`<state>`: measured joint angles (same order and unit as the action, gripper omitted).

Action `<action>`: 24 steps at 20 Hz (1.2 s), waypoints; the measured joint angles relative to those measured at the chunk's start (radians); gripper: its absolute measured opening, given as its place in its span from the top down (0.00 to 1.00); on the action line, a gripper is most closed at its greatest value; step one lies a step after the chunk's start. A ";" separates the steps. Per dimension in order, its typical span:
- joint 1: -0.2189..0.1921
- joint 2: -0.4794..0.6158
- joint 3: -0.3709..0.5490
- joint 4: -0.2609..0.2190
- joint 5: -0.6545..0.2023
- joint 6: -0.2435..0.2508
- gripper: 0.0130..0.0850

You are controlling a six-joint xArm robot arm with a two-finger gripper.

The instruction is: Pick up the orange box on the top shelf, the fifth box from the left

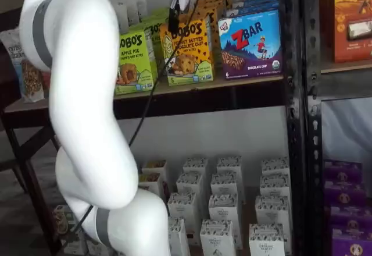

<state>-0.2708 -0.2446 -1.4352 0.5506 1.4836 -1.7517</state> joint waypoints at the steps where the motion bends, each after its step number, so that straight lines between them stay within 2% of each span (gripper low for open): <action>1: 0.003 0.004 -0.003 -0.008 0.002 0.001 0.00; 13: 0.067 0.053 -0.038 -0.117 0.021 0.035 0.00; 19: 0.090 0.089 -0.082 -0.166 0.080 0.054 0.00; 24: 0.105 0.096 -0.087 -0.188 0.083 0.064 0.00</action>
<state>-0.1662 -0.1488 -1.5220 0.3627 1.5666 -1.6875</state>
